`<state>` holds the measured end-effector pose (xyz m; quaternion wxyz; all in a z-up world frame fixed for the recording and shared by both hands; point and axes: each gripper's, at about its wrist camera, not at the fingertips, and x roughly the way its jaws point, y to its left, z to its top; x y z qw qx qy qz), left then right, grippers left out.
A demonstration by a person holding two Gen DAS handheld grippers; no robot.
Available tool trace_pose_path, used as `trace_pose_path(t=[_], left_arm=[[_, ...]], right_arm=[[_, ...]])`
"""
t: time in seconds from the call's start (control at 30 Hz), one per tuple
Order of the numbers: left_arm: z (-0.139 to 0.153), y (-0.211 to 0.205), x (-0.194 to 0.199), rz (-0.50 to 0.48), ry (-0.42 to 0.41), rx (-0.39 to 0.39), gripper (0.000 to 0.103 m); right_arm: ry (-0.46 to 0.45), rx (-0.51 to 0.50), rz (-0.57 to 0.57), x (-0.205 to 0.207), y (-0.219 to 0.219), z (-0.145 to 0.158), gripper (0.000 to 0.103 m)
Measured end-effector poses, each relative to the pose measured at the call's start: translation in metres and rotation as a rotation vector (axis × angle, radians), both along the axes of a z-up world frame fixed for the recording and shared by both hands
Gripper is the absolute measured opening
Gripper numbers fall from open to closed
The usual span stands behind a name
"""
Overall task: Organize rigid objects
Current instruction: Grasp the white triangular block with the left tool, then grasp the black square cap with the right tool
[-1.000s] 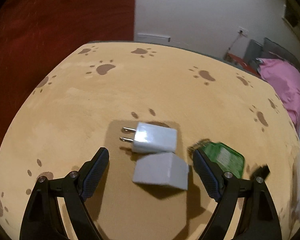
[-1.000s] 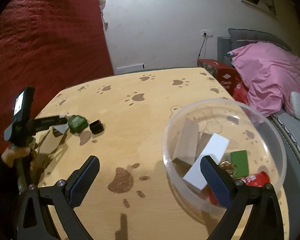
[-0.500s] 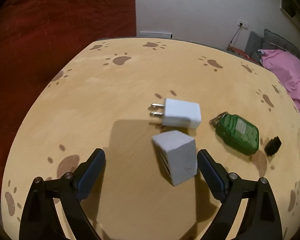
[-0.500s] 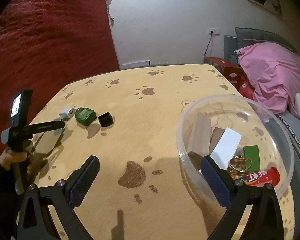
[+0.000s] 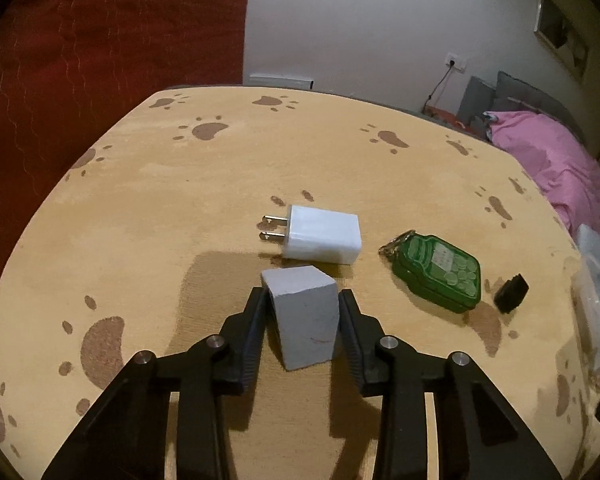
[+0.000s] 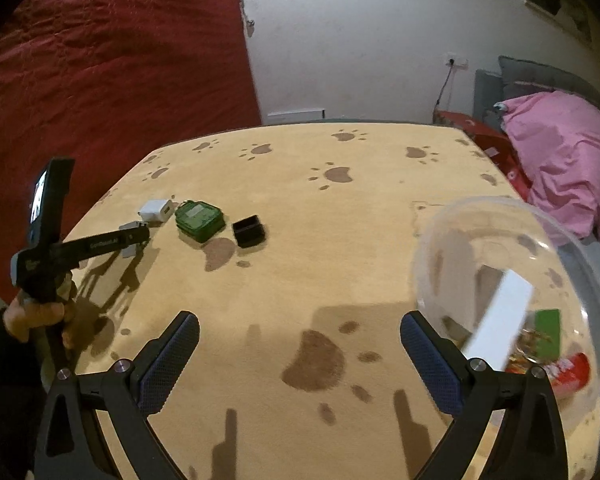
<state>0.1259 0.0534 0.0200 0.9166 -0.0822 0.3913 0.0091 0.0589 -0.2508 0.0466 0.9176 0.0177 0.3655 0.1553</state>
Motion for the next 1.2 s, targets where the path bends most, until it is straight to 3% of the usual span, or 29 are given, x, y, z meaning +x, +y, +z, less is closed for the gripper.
trace_pose_path(t=[0.53,0.87,1.2], left_arm=[[0.009,-0.003,-0.019,-0.026,-0.073,-0.012,0.034],[0.011,-0.002,-0.023,-0.041,-0.080,-0.030,0.034],[0.011,-0.003,-0.024,-0.044,-0.082,-0.037,0.034]], right_arm=[[0.057,-0.032,0.107,0.080,0.062,-0.019,0.057],[0.066,-0.065,0.100,0.097,0.078,-0.028,0.035],[0.061,-0.030,0.088,0.089,0.070,-0.025,0.035]])
